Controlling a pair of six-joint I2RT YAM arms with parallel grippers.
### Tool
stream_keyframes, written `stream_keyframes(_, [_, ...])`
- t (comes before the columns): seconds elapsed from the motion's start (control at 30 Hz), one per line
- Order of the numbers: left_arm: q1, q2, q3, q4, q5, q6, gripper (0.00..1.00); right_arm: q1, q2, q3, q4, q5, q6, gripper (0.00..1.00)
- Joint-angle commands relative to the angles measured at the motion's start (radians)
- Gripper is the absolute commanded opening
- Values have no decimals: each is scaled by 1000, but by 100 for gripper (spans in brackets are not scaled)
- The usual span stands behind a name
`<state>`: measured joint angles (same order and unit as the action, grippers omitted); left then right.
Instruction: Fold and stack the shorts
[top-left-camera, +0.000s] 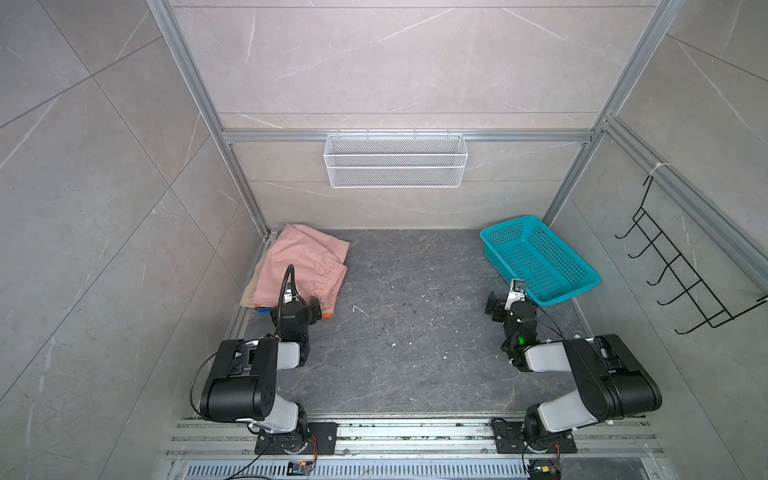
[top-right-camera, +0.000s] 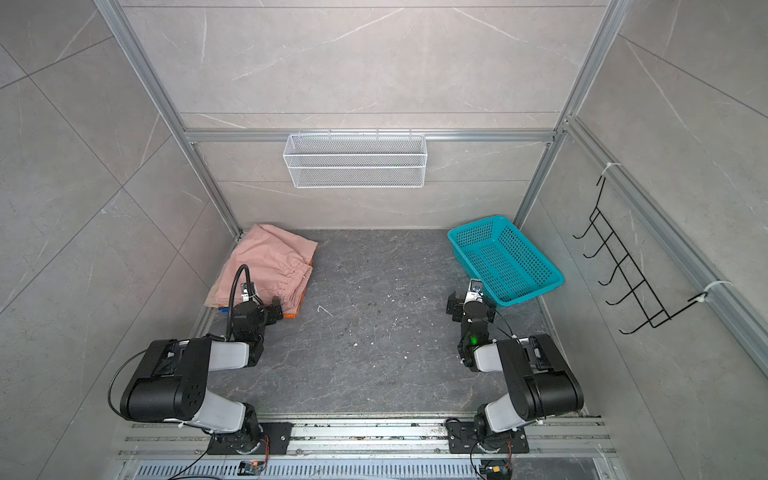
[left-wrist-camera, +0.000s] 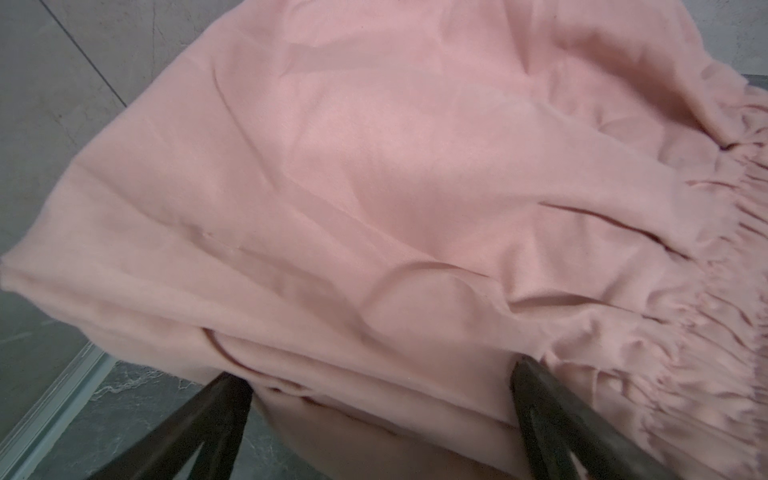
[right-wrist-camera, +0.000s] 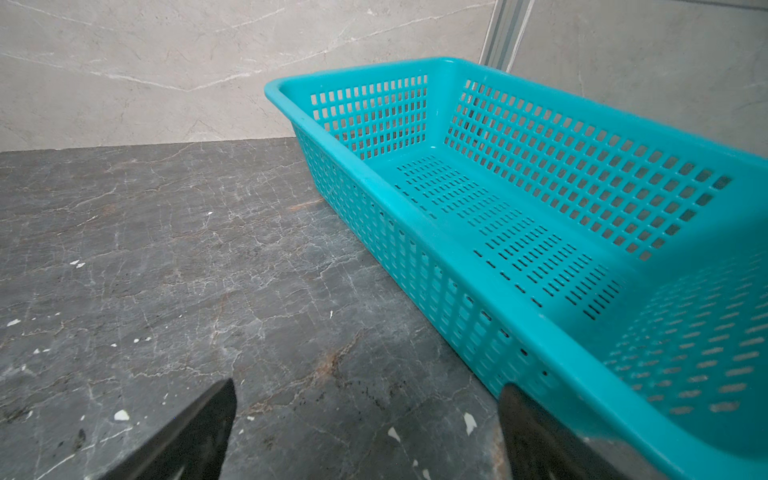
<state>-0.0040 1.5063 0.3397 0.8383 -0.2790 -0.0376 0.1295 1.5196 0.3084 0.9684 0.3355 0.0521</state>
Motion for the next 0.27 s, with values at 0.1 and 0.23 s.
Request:
stream_keyframes(0.1, [1, -3, 1, 53, 18, 16, 100, -16, 2, 25, -25, -35, 13, 99])
stream_keyframes(0.23, [0, -3, 2, 53, 19, 16, 100, -17, 1, 22, -23, -35, 14, 99])
